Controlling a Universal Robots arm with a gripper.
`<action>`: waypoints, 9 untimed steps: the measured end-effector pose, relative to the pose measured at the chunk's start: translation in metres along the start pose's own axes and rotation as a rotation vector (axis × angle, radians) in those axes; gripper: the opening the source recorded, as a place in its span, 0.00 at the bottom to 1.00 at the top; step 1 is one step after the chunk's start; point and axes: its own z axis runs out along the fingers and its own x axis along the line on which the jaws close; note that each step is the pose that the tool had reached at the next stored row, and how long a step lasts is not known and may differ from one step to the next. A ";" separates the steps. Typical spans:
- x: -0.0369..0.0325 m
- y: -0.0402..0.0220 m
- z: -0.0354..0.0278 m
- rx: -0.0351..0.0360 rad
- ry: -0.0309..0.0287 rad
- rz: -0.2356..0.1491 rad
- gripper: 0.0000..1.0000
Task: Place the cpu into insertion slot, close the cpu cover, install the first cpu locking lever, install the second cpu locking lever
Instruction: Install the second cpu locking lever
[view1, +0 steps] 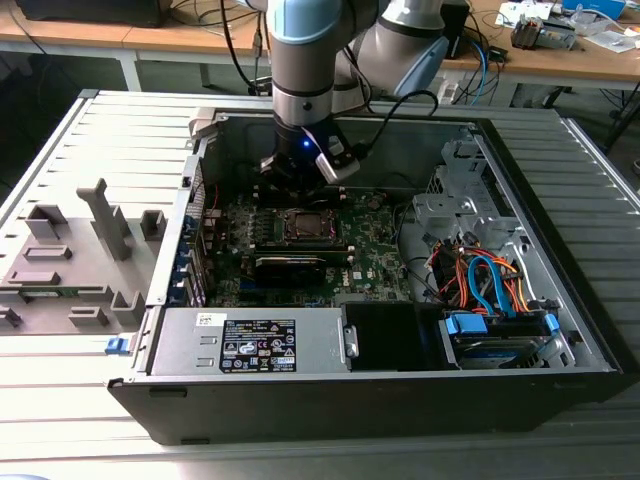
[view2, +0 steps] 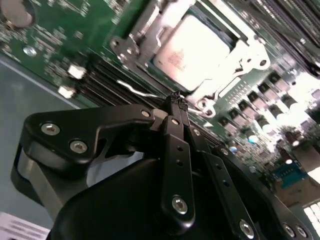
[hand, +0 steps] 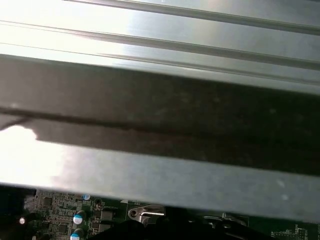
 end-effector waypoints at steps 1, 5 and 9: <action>0.0004 0.0016 0.0001 0.0001 -0.0002 0.000 0.11; 0.0001 0.0034 0.0003 -0.0001 -0.0002 -0.002 0.11; -0.0032 0.0037 0.0004 -0.0005 0.0005 -0.006 0.11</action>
